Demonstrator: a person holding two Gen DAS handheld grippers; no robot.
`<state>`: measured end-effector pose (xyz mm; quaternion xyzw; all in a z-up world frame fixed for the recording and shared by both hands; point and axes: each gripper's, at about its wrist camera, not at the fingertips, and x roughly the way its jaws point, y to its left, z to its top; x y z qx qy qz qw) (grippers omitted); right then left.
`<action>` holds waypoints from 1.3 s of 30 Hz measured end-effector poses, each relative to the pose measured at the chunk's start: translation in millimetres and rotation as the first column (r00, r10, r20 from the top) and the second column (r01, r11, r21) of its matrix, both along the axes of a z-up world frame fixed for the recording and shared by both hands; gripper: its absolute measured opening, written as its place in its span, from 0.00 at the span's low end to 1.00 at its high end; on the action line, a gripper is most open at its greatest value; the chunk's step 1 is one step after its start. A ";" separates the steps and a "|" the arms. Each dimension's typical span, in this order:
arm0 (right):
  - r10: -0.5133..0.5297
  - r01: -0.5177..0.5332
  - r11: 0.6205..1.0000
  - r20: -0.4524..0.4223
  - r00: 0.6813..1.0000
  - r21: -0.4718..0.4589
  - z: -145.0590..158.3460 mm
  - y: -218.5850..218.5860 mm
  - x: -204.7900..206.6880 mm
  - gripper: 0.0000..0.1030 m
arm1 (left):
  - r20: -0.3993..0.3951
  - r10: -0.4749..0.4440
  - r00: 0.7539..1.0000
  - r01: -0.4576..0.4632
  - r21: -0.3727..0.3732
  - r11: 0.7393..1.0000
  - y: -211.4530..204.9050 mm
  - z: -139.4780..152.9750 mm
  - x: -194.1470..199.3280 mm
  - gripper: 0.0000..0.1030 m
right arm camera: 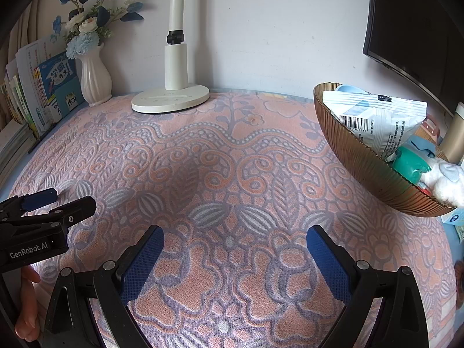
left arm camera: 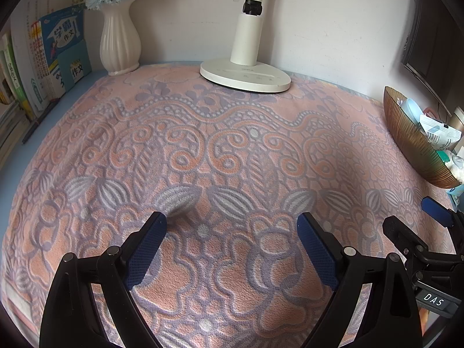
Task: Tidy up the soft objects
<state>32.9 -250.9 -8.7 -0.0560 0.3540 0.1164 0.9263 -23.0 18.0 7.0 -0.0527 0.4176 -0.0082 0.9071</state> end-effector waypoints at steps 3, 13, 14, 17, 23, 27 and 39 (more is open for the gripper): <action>0.001 -0.001 1.000 0.000 1.000 0.000 -0.1 0.1 0.0 0.96 | 0.000 0.000 1.000 0.000 0.000 1.000 0.2 0.0 0.0 0.88; 0.001 -0.001 1.000 0.000 1.000 0.000 -0.3 -0.1 0.3 0.96 | 0.001 -0.001 1.000 0.001 -0.002 1.000 1.0 -0.2 -0.2 0.88; 0.001 -0.001 1.000 0.000 1.000 0.000 -0.4 -0.1 0.2 0.96 | 0.001 -0.001 1.000 0.001 -0.002 1.000 0.9 0.0 -0.3 0.88; 0.001 -0.001 1.000 0.000 1.000 0.000 -0.6 -0.2 0.1 0.96 | 0.001 -0.001 1.000 0.001 -0.002 1.000 0.9 0.1 -0.4 0.88; 0.001 -0.001 1.000 0.000 1.000 0.000 -0.6 -0.1 0.0 0.96 | 0.002 -0.001 1.000 0.001 -0.002 1.000 1.3 0.1 -0.3 0.88; 0.002 -0.002 1.000 0.000 1.000 0.000 -0.7 -0.2 0.0 0.96 | 0.002 -0.001 1.000 0.001 -0.003 1.000 2.2 0.2 -0.6 0.88; 0.002 -0.002 1.000 0.000 1.000 0.000 -0.7 -0.3 0.2 0.96 | -0.010 0.003 1.000 -0.003 0.002 1.000 5.8 -0.4 -1.5 0.94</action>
